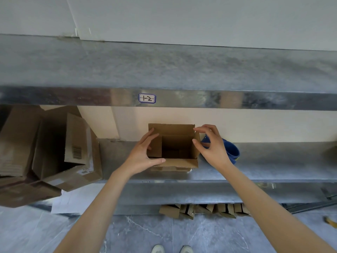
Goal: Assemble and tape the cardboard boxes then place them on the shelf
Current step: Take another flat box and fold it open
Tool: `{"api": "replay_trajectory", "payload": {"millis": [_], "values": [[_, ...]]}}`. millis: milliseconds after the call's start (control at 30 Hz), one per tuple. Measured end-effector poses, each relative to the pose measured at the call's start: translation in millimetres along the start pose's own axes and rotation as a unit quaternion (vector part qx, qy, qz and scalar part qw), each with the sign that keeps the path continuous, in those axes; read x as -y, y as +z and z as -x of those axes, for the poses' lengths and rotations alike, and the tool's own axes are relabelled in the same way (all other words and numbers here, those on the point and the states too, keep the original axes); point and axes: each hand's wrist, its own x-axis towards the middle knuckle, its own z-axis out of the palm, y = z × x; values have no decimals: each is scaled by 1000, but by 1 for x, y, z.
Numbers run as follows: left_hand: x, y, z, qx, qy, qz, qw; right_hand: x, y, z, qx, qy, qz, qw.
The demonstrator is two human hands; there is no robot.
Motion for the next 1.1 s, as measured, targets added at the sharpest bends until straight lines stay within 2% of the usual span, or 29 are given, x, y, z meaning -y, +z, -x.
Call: {"api": "replay_trajectory", "payload": {"millis": [133,267,433,500,633,700,967,1100], "values": [[-1,0,-2,-5,0,-4,1000,4,7,0,83,13,-10,996],[-2,-5,-2,-6,-11,23,1000,5,9,0,203,85,-21,975],[7,-10,0,9,-16,47,999,0,4,-2,269,109,2,957],[12,-8,-1,-22,-10,40,999,-4,4,-3,250,107,3,962],[19,2,-9,-134,-16,60,989,-20,9,-4,108,86,13,990],[20,4,-11,-149,-24,44,988,-25,11,-4,64,81,26,994],[26,5,-6,-106,5,59,993,-36,9,-3,115,17,113,987],[23,8,-1,-113,0,70,991,-39,9,1,123,37,127,984]]}}
